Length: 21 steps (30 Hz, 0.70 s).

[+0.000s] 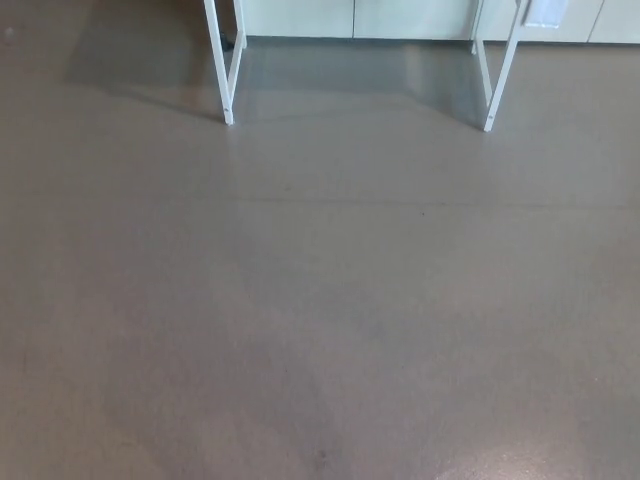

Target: The robot walk towards a table in front and uses its left hand to pick up the pot from the base and places it on the table

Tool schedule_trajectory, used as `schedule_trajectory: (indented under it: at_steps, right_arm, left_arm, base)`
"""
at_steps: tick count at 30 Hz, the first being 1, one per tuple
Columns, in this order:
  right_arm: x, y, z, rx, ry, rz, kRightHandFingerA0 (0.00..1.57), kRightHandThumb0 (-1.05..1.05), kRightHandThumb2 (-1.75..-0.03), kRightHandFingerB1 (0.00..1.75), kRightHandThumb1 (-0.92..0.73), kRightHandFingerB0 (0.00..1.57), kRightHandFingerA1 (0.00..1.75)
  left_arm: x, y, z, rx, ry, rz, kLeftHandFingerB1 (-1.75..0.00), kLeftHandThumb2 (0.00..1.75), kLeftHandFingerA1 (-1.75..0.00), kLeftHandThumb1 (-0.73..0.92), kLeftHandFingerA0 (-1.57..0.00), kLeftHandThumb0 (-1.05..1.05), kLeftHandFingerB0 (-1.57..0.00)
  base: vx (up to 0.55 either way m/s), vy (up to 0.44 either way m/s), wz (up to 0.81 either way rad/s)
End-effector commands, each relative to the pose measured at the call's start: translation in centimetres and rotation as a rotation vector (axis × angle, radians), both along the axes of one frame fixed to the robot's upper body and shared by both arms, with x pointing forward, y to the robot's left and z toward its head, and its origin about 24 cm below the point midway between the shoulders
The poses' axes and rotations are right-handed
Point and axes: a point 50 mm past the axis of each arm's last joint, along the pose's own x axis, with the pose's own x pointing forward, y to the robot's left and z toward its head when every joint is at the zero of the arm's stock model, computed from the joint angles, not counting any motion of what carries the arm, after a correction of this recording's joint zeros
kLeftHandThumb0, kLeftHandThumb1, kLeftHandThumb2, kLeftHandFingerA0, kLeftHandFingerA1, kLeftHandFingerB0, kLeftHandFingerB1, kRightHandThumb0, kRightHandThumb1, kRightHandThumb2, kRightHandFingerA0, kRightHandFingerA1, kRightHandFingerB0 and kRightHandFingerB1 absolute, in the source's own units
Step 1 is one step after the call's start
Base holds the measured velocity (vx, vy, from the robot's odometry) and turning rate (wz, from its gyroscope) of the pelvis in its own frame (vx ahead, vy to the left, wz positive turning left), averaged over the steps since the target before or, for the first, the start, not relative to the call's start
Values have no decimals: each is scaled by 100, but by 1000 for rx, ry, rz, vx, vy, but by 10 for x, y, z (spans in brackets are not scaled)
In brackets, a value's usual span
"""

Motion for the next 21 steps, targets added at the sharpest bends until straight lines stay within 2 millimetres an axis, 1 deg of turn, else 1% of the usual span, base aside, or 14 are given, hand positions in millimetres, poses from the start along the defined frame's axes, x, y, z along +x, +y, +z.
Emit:
schedule_trajectory:
  at_steps: [1, 4, 5, 6, 17, 19, 21]
  right_arm:
    - [2, -4, 8, 23, -60, 36, 51, -34, -65, 42, -46, 34, 50]
    - [1, -3, 8, 23, -60, 42, 51, -35, -65, 42, -46, 34, 50]
    - [0, -3, 7, 29, -56, 37, 51, -34, -65, 42, -46, 33, 49]
    - [0, -3, 7, 27, -57, 41, 51, -35, -65, 42, -46, 34, 49]
    - [-1, -4, 8, 13, -41, 49, 53, -35, -64, 42, -45, 34, 49]
    - [-1, -3, 7, 13, -39, 48, 53, -34, -64, 42, -45, 34, 49]
    - [-1, -2, 7, 12, -36, 47, 53, -34, -64, 42, -45, 35, 49]
  left_arm:
    - [0, 6, 9, -44, -83, -20, -32, 54, -38, 48, -43, -22, -31]
    - [-1, 6, 9, -32, -76, -35, -32, 54, -39, 48, -45, -23, -31]
    - [-2, 7, 8, -26, -70, -28, -32, 54, -39, 48, -49, -21, -32]
    - [-2, 7, 7, -30, -71, -26, -32, 54, -38, 49, -44, -19, -32]
    - [-5, 0, 6, -23, -75, -41, -32, 54, -38, 47, -45, -22, -32]
    - [-6, -1, 5, -18, -79, -45, -32, 54, -38, 46, -44, -22, -32]
    - [-6, -2, 6, -16, -83, -51, -32, 53, -38, 45, -44, -22, -31]
  base:
    - [0, 0, 0]
    - [0, 0, 0]
    - [0, 0, 0]
    - [0, 0, 0]
    - [13, -5, -1]
    - [-173, -27, 35]
    - [-150, -43, 0]
